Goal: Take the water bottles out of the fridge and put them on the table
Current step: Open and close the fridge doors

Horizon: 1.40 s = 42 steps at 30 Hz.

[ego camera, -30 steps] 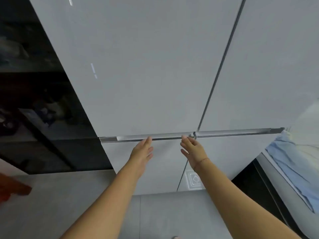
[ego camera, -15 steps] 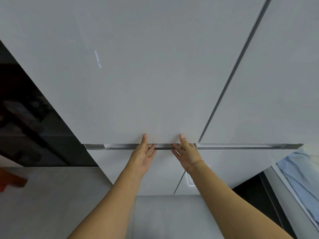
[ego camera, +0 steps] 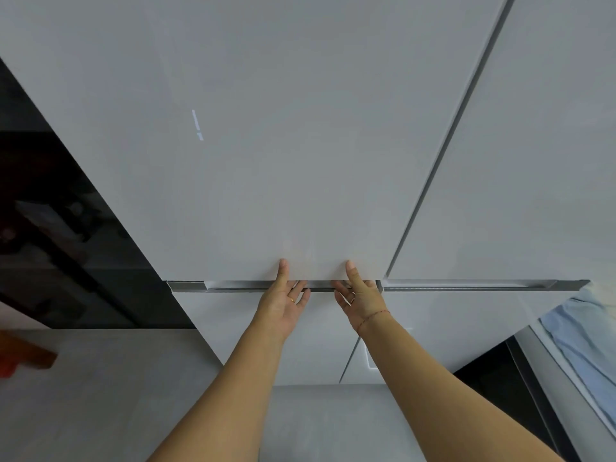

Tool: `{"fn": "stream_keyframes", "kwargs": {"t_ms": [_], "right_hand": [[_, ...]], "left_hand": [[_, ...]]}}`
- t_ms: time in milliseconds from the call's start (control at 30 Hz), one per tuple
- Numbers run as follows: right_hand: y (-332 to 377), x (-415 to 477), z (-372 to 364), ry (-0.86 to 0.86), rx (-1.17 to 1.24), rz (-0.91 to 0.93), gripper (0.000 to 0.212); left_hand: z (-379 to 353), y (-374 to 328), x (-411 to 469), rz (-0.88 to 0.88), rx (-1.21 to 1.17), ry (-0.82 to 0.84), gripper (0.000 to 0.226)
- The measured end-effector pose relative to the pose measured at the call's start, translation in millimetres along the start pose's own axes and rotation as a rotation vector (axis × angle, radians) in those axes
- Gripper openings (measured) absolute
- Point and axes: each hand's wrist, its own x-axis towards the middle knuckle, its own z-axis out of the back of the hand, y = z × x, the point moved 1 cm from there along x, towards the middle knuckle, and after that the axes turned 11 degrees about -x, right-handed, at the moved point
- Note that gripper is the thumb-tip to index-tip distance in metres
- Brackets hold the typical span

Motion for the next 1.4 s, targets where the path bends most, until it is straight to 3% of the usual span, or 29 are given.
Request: {"fn": "stream_keyframes", "kwargs": {"t_ms": [533, 667, 967, 1067, 1167, 1267, 1400], "right_hand": [[-13, -18, 1, -0.043, 0.013, 0.043, 0.037], [-26, -38, 4, -0.062, 0.016, 0.054, 0.035], [-62, -107, 25, 0.006, 0.047, 0.03, 0.058], [-66, -131, 42, 0.025, 0.114, 0.048, 0.052], [-71, -154, 55, 0.046, 0.127, 0.025, 0.053], [-80, -174, 56, 0.051, 0.107, -0.026, 0.053], [-94, -191, 56, 0.03, 0.109, -0.088, 0.055]], "left_hand": [[6, -1, -14, 0.023, 0.036, 0.019, 0.052], [14, -2, -29, 0.049, 0.093, 0.056, 0.055], [40, 3, -90, 0.151, 0.207, 0.102, 0.068], [50, 12, -116, 0.186, 0.246, 0.114, 0.071], [54, 25, -141, 0.106, 0.434, 0.08, 0.068], [53, 34, -166, -0.07, 0.711, -0.012, 0.088], [48, 33, -194, -0.323, 0.85, 0.036, 0.105]]}}
